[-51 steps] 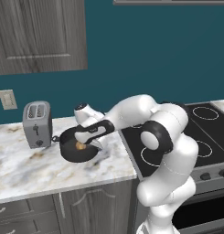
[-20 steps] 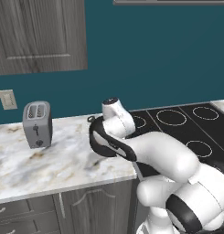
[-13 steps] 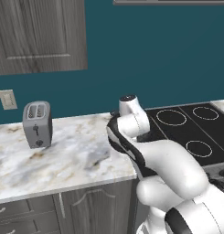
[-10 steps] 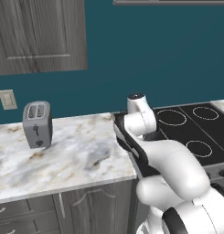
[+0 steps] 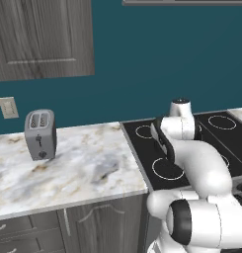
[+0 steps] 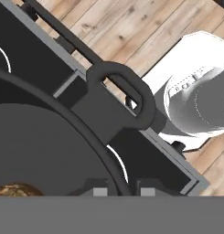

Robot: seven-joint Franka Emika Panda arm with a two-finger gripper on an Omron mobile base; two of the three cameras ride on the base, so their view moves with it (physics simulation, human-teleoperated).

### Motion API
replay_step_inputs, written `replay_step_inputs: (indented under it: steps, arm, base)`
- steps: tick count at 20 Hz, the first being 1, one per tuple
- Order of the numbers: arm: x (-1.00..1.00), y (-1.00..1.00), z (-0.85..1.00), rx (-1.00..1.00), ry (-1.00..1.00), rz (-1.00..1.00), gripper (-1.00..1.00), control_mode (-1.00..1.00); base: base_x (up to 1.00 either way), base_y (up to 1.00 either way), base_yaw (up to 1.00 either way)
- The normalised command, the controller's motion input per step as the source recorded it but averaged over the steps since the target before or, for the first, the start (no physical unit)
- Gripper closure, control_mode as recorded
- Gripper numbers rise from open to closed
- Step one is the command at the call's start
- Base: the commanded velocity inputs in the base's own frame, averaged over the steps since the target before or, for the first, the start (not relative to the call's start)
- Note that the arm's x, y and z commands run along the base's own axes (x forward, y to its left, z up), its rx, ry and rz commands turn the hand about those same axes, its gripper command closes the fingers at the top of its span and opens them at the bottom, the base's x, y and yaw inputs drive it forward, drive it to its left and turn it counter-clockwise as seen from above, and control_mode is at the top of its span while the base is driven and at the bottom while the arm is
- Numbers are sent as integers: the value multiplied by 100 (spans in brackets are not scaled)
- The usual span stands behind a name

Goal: Turn on the sink faucet. Then move the onion from the counter to the sink. Turn off the sink. Move the vegetable from the sink to the pot next to the stove. Finally move the pot to the front center burner.

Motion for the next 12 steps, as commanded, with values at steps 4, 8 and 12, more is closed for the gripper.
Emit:
replay_step_inputs:
  steps: [4, 8, 12]
  arm:
    - [20, -93, 0, 8, 2, -22, 100, -100]
    - [18, -87, 0, 7, 2, -19, 100, -100]
    - [11, -87, 0, 5, 6, -16, 100, -100]
  base:
    - [0, 0, 0]
    - [0, 0, 0]
    - [0, 0, 0]
